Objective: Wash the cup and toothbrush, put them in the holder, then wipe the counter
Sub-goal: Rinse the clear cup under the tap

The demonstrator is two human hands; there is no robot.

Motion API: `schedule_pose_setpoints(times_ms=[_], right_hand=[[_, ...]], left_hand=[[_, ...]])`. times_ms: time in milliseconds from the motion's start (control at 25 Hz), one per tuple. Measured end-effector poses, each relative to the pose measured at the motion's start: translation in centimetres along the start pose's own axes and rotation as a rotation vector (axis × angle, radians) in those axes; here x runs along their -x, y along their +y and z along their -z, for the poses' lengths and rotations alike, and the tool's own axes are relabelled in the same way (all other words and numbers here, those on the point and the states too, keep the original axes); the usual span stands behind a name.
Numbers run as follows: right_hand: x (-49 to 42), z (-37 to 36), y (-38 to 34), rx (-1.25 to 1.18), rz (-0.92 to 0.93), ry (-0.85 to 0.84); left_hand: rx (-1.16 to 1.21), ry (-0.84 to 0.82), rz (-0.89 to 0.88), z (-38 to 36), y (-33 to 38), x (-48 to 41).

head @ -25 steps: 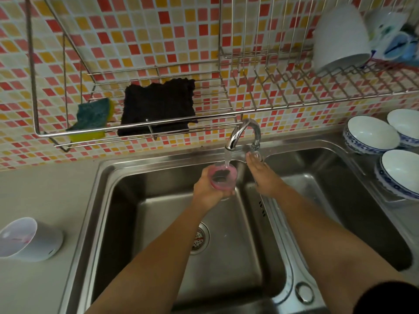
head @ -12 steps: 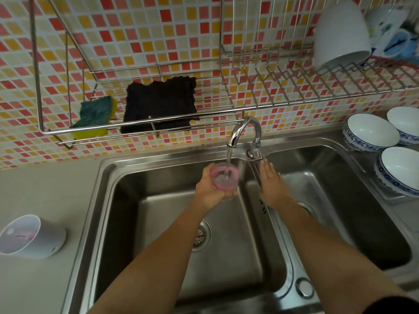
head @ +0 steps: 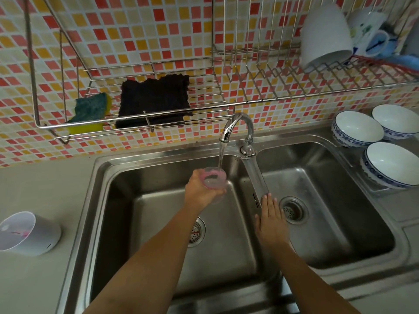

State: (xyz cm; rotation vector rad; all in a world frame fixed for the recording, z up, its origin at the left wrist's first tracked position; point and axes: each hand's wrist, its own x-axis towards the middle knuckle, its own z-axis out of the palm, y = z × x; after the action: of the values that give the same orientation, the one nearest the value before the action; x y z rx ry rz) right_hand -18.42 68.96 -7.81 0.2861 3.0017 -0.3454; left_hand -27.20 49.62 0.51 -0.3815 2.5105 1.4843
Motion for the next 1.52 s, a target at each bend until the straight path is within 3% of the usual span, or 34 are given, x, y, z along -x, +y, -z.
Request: schedule_pose_setpoints(times_ms=[680,920,1040,1200,1360,1520], right_hand=[[-0.1,-0.3,0.2,-0.017,0.006,0.016],[-2.5,1.8,-0.9,-0.327,-0.03,0.135],[-6.5,3.8,-2.2,-0.392,0.062,0.108],[-12.0,6.6,-4.9,-0.292,0.252,0.075],[-14.8,7.5,-6.5,0.006,0.396,-0.147],[-15.5,8.3,-6.6,-0.042,0.282,-0.032]], left_hand=[[-0.006,-0.123,-0.046,0.5,0.9,0.6],[0.022,-0.13,-0.055,0.5,1.0,0.3],[0.03,-0.132,-0.073,1.0,1.1,0.1],[0.001,-0.136,-0.084,2.0,1.2,-0.4],[0.005,-0.141,-0.082,2.2,1.1,-0.6],[0.022,-0.144,-0.078,2.4,1.0,-0.7]])
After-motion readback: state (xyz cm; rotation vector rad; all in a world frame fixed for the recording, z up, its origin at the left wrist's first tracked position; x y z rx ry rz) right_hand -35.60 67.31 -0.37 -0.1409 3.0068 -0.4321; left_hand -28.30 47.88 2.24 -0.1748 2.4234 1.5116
